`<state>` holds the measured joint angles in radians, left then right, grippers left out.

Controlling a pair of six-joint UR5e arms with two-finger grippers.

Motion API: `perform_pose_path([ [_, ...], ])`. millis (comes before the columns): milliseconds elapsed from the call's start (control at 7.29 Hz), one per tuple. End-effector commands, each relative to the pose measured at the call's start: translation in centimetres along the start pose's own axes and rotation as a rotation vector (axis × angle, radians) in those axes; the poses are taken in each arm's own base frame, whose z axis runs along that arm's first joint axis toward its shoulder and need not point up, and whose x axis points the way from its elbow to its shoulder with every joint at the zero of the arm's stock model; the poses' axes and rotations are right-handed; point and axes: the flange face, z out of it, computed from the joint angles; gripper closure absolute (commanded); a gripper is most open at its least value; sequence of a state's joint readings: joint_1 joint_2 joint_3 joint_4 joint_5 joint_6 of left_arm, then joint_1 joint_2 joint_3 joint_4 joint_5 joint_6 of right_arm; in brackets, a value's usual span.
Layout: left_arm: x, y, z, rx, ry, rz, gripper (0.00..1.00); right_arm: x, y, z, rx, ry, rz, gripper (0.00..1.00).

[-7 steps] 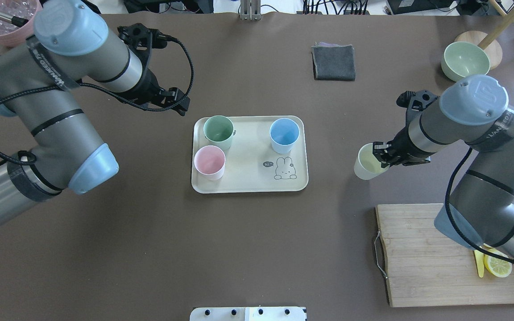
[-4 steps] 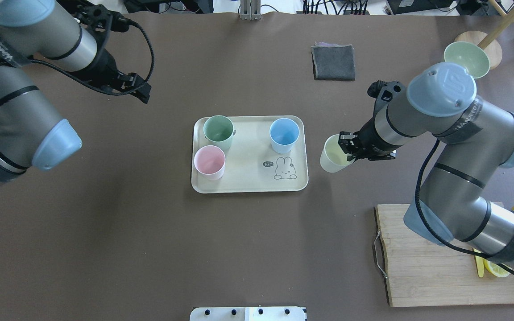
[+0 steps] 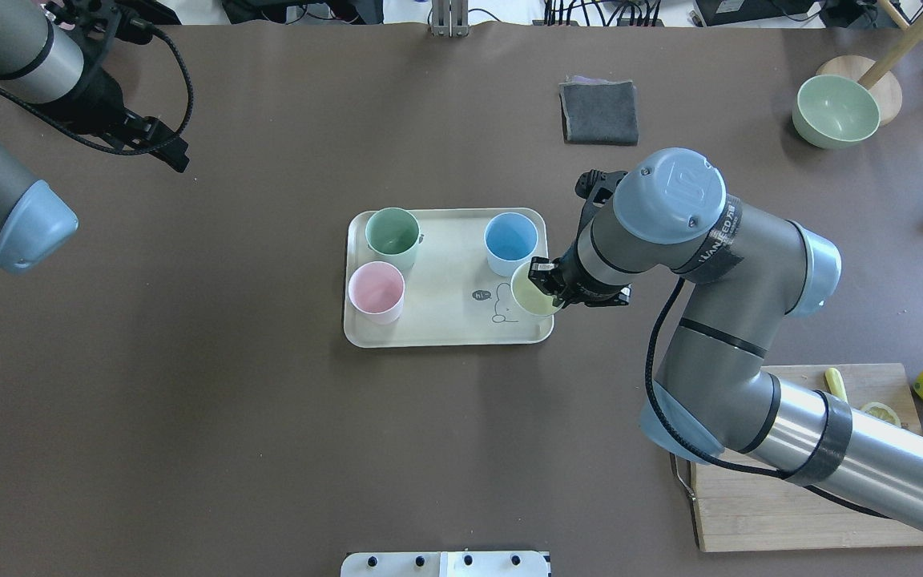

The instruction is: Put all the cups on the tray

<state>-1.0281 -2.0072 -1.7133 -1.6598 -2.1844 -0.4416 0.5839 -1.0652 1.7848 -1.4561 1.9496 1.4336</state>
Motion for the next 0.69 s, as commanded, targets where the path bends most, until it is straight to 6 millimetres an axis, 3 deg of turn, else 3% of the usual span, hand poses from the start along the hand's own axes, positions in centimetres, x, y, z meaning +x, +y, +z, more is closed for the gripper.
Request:
perform_pose_path([
  [0,-1.9,0.4,0.1,-0.003,-0.011,-0.022,0.02,-2.3,0.0,-0.2,0.004,-0.02,0.014,0.6],
  [137,-2.8,0.9,0.3,-0.007,-0.017,-0.032,0.02,-3.2,-0.1,-0.7,0.028,-0.031,0.045,0.22],
  [274,-3.1,0.9,0.1,-0.005,-0.019,-0.036,0.02,-3.3,-0.3,-0.8,0.043,-0.028,0.049,0.01],
  [549,-4.7,1.5,0.1,-0.011,-0.033,-0.059,0.02,-2.5,-2.9,-2.7,0.075,-0.038,0.063,0.0],
])
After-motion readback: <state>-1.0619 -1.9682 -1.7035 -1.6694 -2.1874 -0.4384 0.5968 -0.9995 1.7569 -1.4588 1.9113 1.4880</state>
